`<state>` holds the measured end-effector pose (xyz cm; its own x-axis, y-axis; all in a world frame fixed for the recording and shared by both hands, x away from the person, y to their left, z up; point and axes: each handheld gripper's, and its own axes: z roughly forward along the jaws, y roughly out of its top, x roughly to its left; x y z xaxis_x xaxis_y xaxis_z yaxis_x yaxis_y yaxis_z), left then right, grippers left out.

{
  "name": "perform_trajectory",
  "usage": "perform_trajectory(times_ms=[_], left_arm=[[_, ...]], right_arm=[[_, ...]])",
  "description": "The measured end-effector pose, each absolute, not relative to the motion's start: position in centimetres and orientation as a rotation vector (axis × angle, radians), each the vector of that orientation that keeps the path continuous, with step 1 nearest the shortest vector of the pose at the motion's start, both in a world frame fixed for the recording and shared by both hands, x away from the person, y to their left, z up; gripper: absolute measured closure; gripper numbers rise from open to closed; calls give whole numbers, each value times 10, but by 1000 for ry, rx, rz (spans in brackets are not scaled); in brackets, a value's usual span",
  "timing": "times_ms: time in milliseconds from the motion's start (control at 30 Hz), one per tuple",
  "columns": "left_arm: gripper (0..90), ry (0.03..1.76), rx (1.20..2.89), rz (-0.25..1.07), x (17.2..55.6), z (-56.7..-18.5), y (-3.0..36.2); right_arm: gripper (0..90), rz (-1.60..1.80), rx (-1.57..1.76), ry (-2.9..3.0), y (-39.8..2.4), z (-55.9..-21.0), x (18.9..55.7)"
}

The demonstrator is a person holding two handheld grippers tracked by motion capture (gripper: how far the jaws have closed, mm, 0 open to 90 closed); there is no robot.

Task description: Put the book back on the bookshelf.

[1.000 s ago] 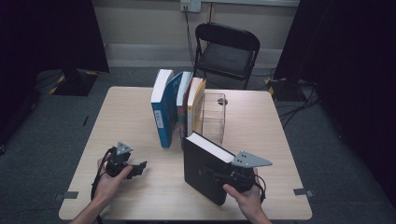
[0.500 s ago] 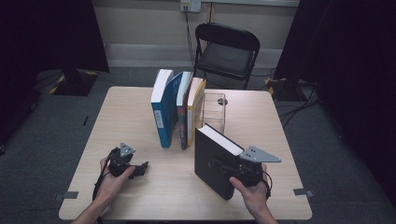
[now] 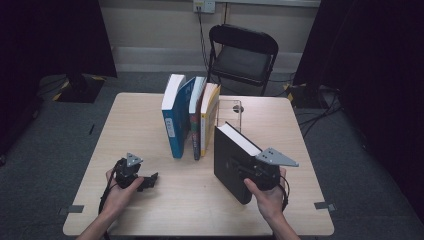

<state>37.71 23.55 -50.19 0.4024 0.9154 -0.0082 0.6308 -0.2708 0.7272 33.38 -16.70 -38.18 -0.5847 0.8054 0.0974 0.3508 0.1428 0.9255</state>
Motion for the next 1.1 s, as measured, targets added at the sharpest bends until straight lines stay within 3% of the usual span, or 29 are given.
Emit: perform_trajectory(times_ms=[467,1100], left_arm=[[5,1362,1999,560,379,-502,238],[3,1361,1998,559,378,-502,238]], right_arm=[[538,1363,1174,1916,-161,-378,367],[538,1311,1290,1803,-149,-384,403]])
